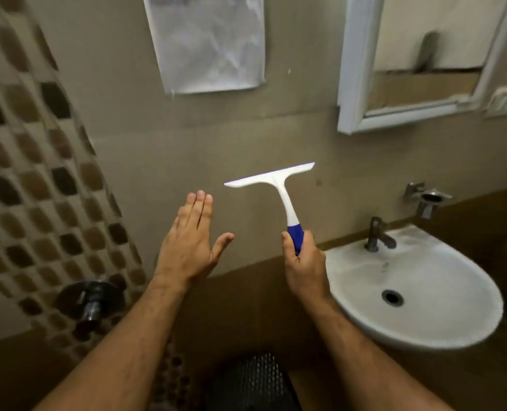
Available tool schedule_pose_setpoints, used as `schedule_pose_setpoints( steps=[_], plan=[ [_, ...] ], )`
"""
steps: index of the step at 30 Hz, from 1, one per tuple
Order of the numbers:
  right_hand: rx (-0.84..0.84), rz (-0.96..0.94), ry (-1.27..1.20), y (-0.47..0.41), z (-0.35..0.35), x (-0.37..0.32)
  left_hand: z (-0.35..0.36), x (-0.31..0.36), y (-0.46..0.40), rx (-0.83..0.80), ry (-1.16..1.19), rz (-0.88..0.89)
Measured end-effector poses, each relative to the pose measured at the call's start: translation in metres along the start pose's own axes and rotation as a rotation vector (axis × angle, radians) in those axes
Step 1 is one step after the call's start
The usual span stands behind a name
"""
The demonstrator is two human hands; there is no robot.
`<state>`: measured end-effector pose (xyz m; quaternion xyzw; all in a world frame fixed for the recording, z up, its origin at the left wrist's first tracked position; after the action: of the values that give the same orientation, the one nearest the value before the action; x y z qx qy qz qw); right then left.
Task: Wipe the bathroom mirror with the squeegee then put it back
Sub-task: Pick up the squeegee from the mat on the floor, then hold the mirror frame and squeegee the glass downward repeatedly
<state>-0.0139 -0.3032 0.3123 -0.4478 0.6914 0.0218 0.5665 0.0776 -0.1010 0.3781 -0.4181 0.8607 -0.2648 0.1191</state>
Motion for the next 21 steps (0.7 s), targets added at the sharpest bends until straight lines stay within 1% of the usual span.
schedule_pose_setpoints(
  steps=[6,11,16,19,21],
  plan=[
    [0.183,-0.151,-0.050,-0.074,-0.065,-0.057,-0.061,0.039,-0.077,0.183,-0.052,0.120],
    [0.247,-0.253,-0.111,-0.124,-0.122,-0.084,-0.097,0.085,-0.129,0.305,-0.061,0.157],
    [0.296,-0.281,-0.137,-0.171,-0.173,-0.095,-0.129,0.122,-0.177,0.386,-0.046,0.169],
    [0.348,-0.277,-0.150,-0.203,-0.204,-0.099,-0.151,0.149,-0.208,0.457,-0.014,0.172],
    [0.349,-0.273,-0.171,-0.225,-0.221,-0.100,-0.161,0.164,-0.229,0.506,0.001,0.192]
  ],
)
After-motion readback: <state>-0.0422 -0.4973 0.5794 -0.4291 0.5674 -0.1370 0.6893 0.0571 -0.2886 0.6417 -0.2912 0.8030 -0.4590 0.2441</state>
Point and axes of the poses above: each hand's wrist, its own y-axis away from the middle knuckle, its own z-axis out of the palm, x = y × z, the point moved 1 cm from there along -y, towards the middle knuckle, and after that the axes turned 3 degrees about y, right-handed, at the moved point
